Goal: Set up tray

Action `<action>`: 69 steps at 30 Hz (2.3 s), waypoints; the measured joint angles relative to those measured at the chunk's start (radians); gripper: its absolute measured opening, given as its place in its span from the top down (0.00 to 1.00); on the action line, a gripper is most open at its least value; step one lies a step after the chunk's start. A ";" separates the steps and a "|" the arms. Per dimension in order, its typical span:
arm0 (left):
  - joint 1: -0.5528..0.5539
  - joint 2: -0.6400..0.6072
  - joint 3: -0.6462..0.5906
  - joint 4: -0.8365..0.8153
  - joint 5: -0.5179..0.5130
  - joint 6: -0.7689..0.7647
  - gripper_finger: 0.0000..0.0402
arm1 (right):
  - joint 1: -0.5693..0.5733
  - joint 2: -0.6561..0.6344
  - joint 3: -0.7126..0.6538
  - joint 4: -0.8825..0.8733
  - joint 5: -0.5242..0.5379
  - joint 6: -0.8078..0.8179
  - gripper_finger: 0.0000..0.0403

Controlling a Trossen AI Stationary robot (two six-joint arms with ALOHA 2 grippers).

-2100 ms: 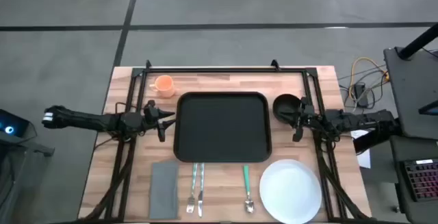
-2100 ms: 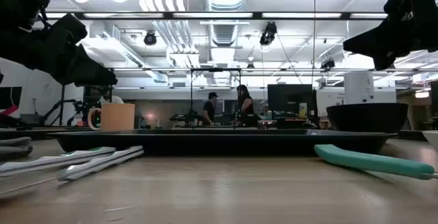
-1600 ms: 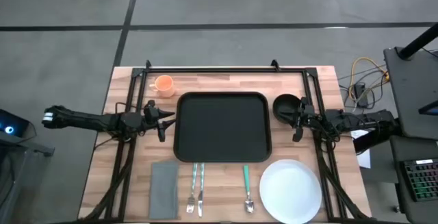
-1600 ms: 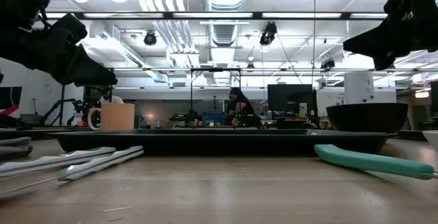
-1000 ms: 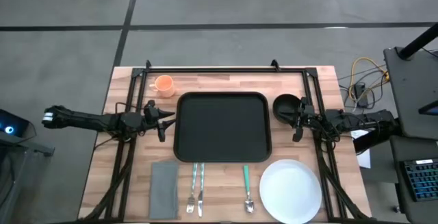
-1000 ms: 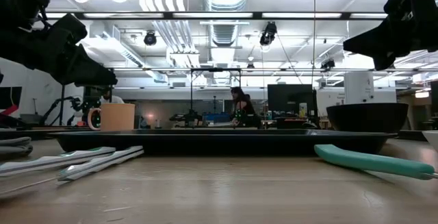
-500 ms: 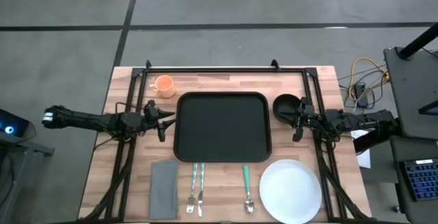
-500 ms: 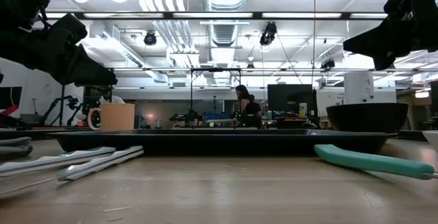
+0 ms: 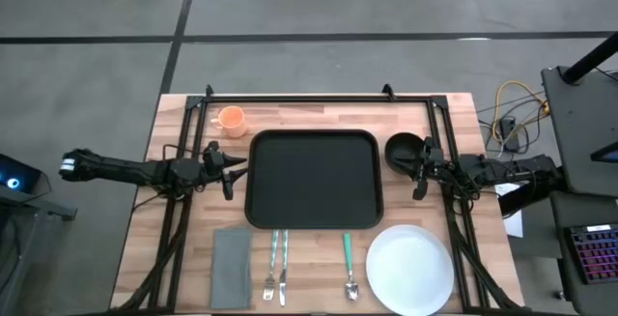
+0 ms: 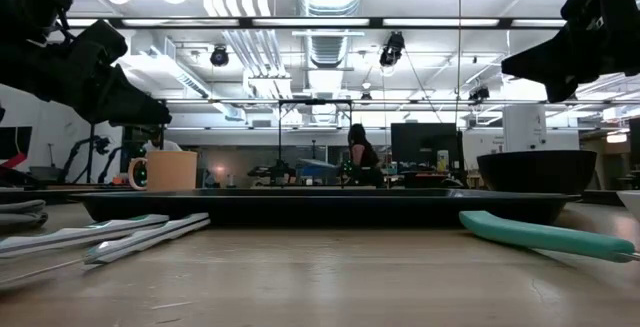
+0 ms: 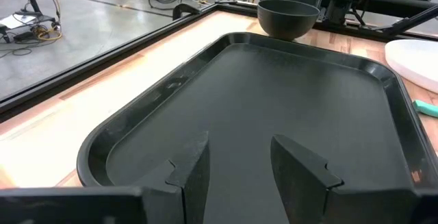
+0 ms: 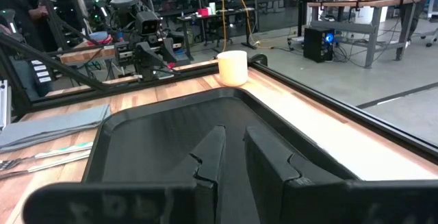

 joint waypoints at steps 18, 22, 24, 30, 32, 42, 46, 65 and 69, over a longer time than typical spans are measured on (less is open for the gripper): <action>0.000 0.000 -0.005 0.043 0.000 0.000 0.67 | 0.000 0.000 0.000 0.000 0.000 0.000 0.88; 0.000 0.000 -0.005 0.059 -0.008 0.000 0.67 | 0.000 0.000 0.000 0.001 0.000 0.000 0.88; 0.000 0.000 -0.005 0.059 -0.008 0.000 0.67 | 0.000 0.000 0.000 0.005 0.000 0.000 0.88; 0.000 0.000 -0.005 0.060 -0.008 -0.049 0.67 | 0.000 0.000 0.000 0.005 0.000 0.000 0.88; 0.000 0.000 -0.004 0.059 -0.008 -0.078 0.67 | 0.000 0.000 0.000 0.006 0.000 -0.003 0.88; 0.007 0.005 0.121 -0.123 -0.070 -0.004 0.64 | 0.000 0.000 0.000 0.006 0.000 -0.026 0.88; 0.044 0.054 0.278 -0.418 -0.094 -0.043 0.60 | 0.000 0.000 0.000 0.006 0.000 -0.023 0.88; 0.526 0.706 1.144 -1.112 0.153 0.097 0.49 | 0.000 0.000 0.000 0.006 0.001 0.001 0.88; 0.665 0.827 1.203 -1.113 0.288 0.241 0.49 | 0.000 0.000 0.000 0.000 0.002 -0.021 0.88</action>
